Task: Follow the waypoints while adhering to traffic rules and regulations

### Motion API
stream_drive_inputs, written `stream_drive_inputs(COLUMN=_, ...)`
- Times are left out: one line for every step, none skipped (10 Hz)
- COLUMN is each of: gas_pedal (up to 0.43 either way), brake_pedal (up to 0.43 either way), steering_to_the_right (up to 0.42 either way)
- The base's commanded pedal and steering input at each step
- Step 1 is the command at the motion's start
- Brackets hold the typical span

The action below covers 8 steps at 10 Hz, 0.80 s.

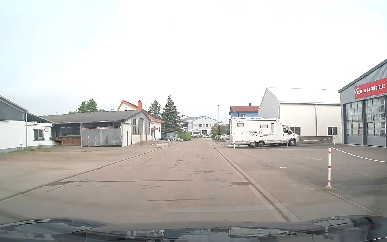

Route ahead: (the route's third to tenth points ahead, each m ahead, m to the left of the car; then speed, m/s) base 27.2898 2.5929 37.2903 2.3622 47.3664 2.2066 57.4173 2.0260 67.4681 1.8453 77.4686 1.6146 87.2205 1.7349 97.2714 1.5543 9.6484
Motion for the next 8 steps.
stream_drive_inputs(gas_pedal=0.13, brake_pedal=0.0, steering_to_the_right=-0.001)
stream_drive_inputs(gas_pedal=0.13, brake_pedal=0.0, steering_to_the_right=-0.001)
stream_drive_inputs(gas_pedal=0.13, brake_pedal=0.0, steering_to_the_right=-0.001)
stream_drive_inputs(gas_pedal=0.13, brake_pedal=0.0, steering_to_the_right=-0.001)
stream_drive_inputs(gas_pedal=0.13, brake_pedal=0.0, steering_to_the_right=-0.001)
stream_drive_inputs(gas_pedal=0.13, brake_pedal=0.0, steering_to_the_right=-0.001)
stream_drive_inputs(gas_pedal=0.13, brake_pedal=0.0, steering_to_the_right=0.0)
stream_drive_inputs(gas_pedal=0.13, brake_pedal=0.0, steering_to_the_right=0.0)
